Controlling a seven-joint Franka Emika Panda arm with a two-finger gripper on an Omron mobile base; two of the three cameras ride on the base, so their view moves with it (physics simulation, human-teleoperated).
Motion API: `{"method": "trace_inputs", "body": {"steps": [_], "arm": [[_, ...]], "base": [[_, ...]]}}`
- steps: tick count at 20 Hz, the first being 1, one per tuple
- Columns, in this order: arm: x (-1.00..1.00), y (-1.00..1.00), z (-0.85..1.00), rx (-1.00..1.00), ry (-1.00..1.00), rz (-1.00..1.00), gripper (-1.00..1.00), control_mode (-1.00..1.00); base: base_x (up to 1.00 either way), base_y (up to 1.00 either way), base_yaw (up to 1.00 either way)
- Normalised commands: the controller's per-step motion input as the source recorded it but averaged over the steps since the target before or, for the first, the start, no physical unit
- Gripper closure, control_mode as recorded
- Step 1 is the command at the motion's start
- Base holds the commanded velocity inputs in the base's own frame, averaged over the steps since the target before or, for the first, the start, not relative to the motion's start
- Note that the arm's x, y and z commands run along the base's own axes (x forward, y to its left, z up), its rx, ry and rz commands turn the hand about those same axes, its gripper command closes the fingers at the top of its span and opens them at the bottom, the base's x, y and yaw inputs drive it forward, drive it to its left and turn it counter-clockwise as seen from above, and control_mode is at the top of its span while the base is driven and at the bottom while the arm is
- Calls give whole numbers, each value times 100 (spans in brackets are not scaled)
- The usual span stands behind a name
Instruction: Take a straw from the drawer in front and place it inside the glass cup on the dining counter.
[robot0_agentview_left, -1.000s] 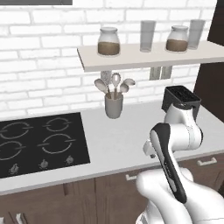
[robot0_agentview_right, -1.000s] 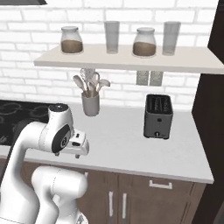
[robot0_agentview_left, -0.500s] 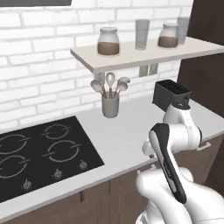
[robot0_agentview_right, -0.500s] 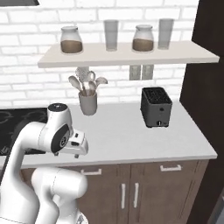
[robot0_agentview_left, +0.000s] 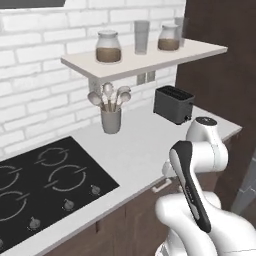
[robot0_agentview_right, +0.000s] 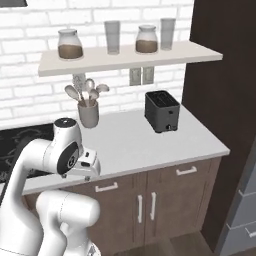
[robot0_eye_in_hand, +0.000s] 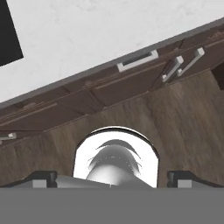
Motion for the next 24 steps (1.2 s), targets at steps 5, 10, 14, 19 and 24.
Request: {"method": "trace_inputs", "body": {"steps": [5, 10, 14, 19, 24], "arm": [[0, 0, 0, 0, 0, 0, -100, 100], [0, 0, 0, 0, 0, 0, -100, 100], [0, 0, 0, 0, 0, 0, -100, 100], [0, 0, 0, 0, 0, 0, -100, 100], [0, 0, 0, 0, 0, 0, -100, 100]], "base": [[-48, 22, -36], [-51, 19, -34], [-51, 14, -33], [-50, 31, -33], [-40, 53, -29]]}}
